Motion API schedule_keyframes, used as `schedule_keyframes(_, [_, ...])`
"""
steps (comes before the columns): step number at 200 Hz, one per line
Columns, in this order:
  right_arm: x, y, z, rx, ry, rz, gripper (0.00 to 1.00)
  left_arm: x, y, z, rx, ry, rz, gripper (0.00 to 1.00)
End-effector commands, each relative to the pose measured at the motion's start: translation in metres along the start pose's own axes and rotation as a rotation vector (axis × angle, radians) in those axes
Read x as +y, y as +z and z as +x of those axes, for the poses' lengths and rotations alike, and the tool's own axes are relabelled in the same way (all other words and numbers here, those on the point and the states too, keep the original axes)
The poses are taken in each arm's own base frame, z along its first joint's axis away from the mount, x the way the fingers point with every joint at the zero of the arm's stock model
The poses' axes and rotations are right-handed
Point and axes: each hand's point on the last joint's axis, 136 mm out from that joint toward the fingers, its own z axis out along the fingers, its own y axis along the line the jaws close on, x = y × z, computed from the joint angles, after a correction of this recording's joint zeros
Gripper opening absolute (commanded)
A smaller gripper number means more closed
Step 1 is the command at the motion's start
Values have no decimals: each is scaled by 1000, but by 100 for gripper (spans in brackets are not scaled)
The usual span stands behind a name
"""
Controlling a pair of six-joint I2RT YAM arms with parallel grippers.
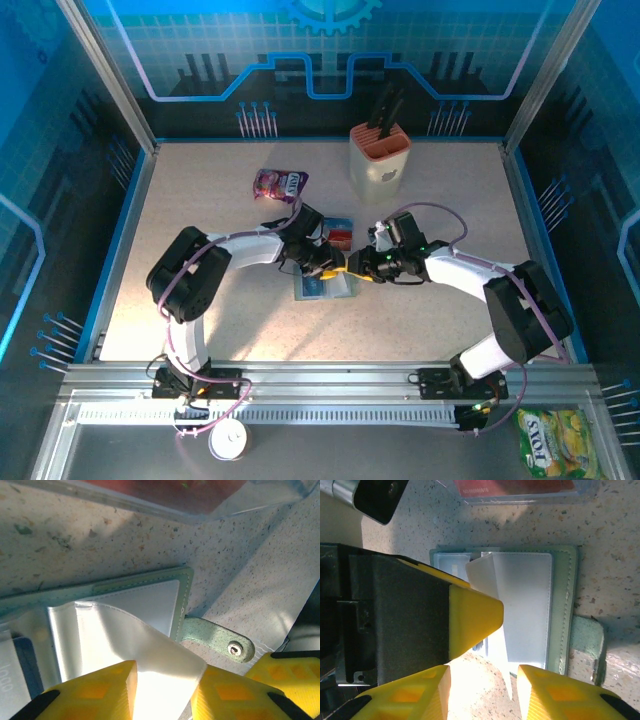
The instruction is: Take the credit cards out of the card holder
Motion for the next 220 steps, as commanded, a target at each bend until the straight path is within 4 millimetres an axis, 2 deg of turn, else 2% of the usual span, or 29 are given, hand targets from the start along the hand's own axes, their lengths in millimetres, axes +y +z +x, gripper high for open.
schedule_keyframes(1, [-4,-4,4,4,0,9,41,-9,2,5,35,5,10,35])
schedule_keyframes(72, [4,-1,3,5,-7,5,42,-13,-5,5,31,29,13,47])
schedule_keyframes(126, [12,-3,4,4,-24,18,42,-42,-7,-8,39,82,44,48])
schedule_keyframes(142, [13,-3,5,2,-27,25,43,-45,-7,-11,40,89,47,48])
schedule_keyframes(173, [19,4,6,22,-42,31,43,-40,-19,-16,13,79,53,48])
schedule_keyframes(208, [30,19,8,59,-65,33,43,-17,-33,-15,-15,43,48,47])
schedule_keyframes(218, [28,26,13,81,-64,43,43,-9,-36,-14,-23,28,48,47])
schedule_keyframes(220, [36,26,8,74,-76,31,43,-8,-37,-14,-25,27,48,47])
